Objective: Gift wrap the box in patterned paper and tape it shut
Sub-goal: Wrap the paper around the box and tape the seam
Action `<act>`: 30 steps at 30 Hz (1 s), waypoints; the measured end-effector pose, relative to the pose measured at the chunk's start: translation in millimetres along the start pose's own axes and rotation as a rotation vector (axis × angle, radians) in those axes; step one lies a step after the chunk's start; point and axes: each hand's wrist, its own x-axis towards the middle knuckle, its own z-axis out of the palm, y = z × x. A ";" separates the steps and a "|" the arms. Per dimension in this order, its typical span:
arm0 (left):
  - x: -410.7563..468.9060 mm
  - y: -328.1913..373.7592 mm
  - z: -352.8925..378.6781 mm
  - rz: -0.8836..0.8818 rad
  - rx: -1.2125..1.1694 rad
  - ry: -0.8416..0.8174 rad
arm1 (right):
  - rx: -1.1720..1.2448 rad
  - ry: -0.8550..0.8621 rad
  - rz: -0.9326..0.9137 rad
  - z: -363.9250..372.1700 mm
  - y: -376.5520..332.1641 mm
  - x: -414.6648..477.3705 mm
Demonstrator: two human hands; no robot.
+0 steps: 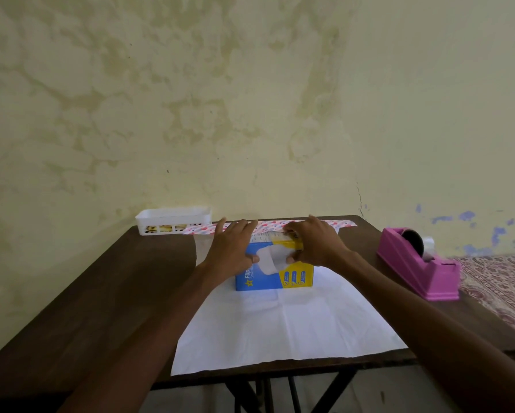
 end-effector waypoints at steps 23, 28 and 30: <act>-13.0 5.0 -13.8 0.025 -0.155 0.006 | 0.010 -0.061 -0.014 -6.3 -10.4 -8.4; -20.4 9.1 -8.4 -0.010 -0.180 0.012 | 0.012 -0.065 -0.028 -4.5 -9.3 -8.5; -21.1 12.4 -10.4 -0.027 -0.184 0.035 | 0.008 -0.063 -0.025 -5.6 -9.7 -9.3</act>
